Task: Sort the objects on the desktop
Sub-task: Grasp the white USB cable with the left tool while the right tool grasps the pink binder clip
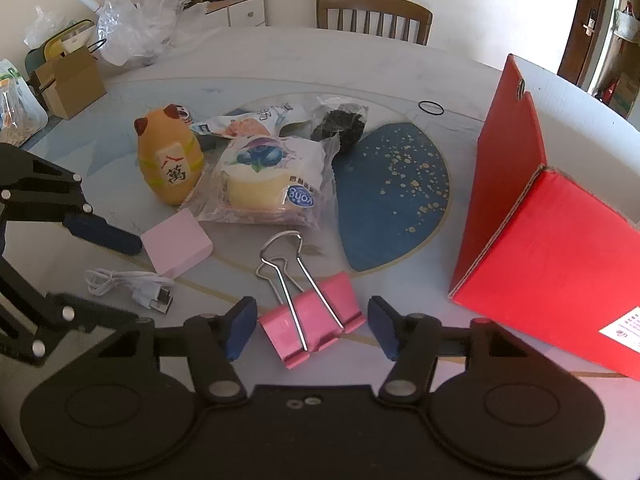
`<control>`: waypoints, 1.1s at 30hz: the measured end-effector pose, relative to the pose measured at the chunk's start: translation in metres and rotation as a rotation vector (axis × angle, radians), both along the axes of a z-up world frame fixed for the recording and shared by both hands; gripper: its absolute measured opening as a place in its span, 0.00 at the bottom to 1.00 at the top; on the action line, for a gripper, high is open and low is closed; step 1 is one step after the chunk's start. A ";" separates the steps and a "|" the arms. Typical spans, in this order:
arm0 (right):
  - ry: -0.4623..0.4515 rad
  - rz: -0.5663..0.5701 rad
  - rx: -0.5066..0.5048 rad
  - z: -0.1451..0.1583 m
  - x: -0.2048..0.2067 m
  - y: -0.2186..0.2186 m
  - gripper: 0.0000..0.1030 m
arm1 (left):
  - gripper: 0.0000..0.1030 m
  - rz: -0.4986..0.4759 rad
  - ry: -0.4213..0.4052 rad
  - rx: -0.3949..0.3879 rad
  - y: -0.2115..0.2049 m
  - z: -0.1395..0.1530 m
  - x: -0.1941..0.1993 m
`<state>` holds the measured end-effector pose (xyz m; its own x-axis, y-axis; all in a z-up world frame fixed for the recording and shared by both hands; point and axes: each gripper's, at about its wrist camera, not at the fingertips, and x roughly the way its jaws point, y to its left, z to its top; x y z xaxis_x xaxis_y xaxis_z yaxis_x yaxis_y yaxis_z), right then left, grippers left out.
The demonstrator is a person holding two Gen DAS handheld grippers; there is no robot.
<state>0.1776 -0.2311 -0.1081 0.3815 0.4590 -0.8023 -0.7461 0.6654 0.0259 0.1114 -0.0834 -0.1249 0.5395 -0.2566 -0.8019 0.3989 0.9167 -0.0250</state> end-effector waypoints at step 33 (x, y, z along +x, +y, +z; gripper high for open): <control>0.023 -0.156 0.097 0.026 -0.015 -0.030 0.57 | 0.13 0.075 0.002 -0.179 0.006 0.029 0.002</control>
